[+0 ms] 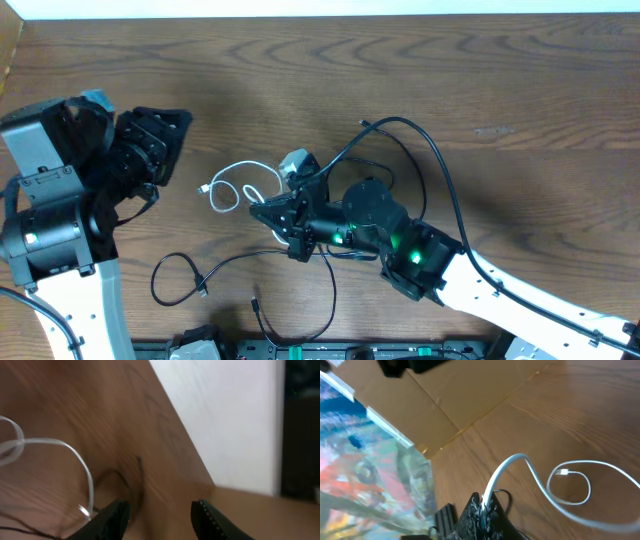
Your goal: Untangle cables
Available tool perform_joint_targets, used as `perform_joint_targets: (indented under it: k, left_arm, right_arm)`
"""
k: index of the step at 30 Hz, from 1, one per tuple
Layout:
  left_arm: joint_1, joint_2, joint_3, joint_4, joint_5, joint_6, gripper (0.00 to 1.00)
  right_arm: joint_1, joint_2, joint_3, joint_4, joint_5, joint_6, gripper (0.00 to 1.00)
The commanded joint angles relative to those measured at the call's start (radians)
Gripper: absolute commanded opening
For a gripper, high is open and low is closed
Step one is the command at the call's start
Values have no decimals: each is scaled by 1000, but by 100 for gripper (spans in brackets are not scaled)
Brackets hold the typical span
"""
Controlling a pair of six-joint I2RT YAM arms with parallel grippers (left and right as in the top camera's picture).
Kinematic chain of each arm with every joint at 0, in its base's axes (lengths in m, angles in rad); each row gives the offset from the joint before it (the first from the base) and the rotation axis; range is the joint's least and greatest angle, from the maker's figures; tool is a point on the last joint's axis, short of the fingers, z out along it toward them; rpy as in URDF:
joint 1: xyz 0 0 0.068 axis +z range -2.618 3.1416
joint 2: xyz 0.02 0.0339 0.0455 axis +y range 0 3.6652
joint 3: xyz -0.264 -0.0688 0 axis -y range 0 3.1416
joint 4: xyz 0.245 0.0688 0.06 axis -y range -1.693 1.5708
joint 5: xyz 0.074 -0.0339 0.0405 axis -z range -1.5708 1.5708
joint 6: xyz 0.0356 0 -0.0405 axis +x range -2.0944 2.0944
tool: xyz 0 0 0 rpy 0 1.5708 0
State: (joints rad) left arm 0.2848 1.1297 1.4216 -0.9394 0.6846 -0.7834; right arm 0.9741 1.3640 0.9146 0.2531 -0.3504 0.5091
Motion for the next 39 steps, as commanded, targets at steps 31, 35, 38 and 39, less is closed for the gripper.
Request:
perform_joint_targets:
  k: [31, 35, 38, 39]
  left_arm:
    - [-175, 0, 6, -138, 225, -42, 29]
    - [-192, 0, 6, -160, 179, -42, 29]
    - [-192, 0, 6, -159, 179, -42, 29]
    - [-192, 0, 6, -160, 179, -42, 29]
  right_arm:
    - [-24, -12, 7, 201, 45, 18, 1]
    - [-25, -12, 7, 203, 45, 16, 1]
    - [-32, -12, 7, 203, 45, 13, 1]
    - [-35, -12, 7, 203, 45, 13, 1]
